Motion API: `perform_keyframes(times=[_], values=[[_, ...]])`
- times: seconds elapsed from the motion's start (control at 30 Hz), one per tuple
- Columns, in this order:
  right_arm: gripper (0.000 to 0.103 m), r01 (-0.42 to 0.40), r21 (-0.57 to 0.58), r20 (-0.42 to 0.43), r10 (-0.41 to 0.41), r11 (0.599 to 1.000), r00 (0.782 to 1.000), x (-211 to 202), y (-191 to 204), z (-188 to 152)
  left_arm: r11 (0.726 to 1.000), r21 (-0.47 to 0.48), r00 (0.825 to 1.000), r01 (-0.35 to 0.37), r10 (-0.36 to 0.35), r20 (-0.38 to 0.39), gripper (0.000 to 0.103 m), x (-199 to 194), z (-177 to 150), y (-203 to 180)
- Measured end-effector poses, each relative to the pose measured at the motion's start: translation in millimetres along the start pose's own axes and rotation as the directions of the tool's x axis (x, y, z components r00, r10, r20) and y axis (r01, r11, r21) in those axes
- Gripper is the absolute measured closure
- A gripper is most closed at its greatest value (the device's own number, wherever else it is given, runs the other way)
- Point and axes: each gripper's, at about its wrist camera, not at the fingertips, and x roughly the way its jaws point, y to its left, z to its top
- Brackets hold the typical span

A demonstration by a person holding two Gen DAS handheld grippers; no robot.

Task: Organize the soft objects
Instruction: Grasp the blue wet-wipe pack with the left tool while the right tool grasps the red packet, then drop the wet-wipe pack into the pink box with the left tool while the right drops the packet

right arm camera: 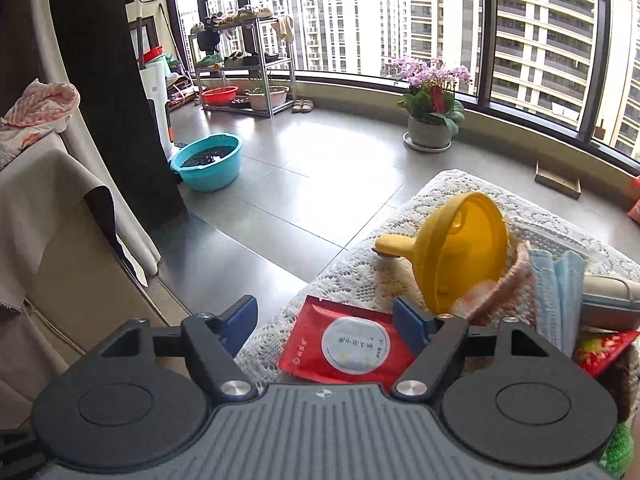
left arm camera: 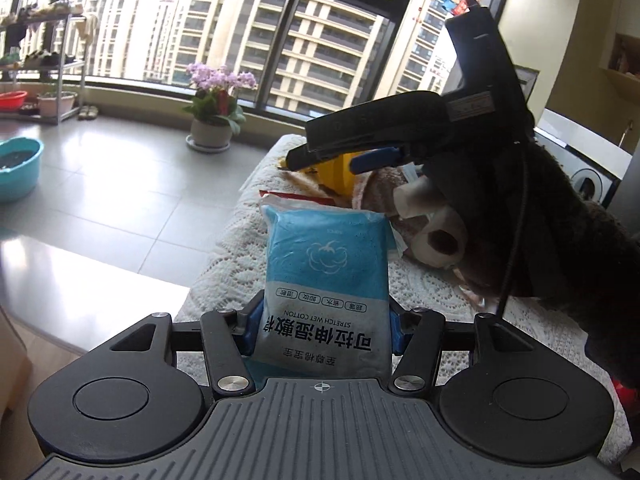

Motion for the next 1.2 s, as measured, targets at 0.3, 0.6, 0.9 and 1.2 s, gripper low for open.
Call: perform_keyframes(times=[0.3,0.6,0.9,1.2], values=[[0.082,-0.1,0.017,-0.2,0.101,0.995,0.975,54,-18,0,0.996,-0.086,0.999,0.006,-0.003,0.034,0.042,-6,9,29],[0.078,-0.068,-0.249,-0.197,0.018,0.966,0.98,-76,-35,-101,0.993,-0.118,0.999,-0.002,0.007,0.041,0.042,-2,10,24],[0.01,0.044,-0.12,-0.07,-0.052,0.992,0.996,-107,-54,-143,0.999,-0.044,0.999,0.001,-0.004,-0.049,0.042,13,-2,-1],[0.035,0.02,-0.057,-0.084,-0.024,0.998,0.996,-77,-73,-133,0.999,-0.029,0.996,-0.014,0.011,-0.087,0.042,2,-7,-9]])
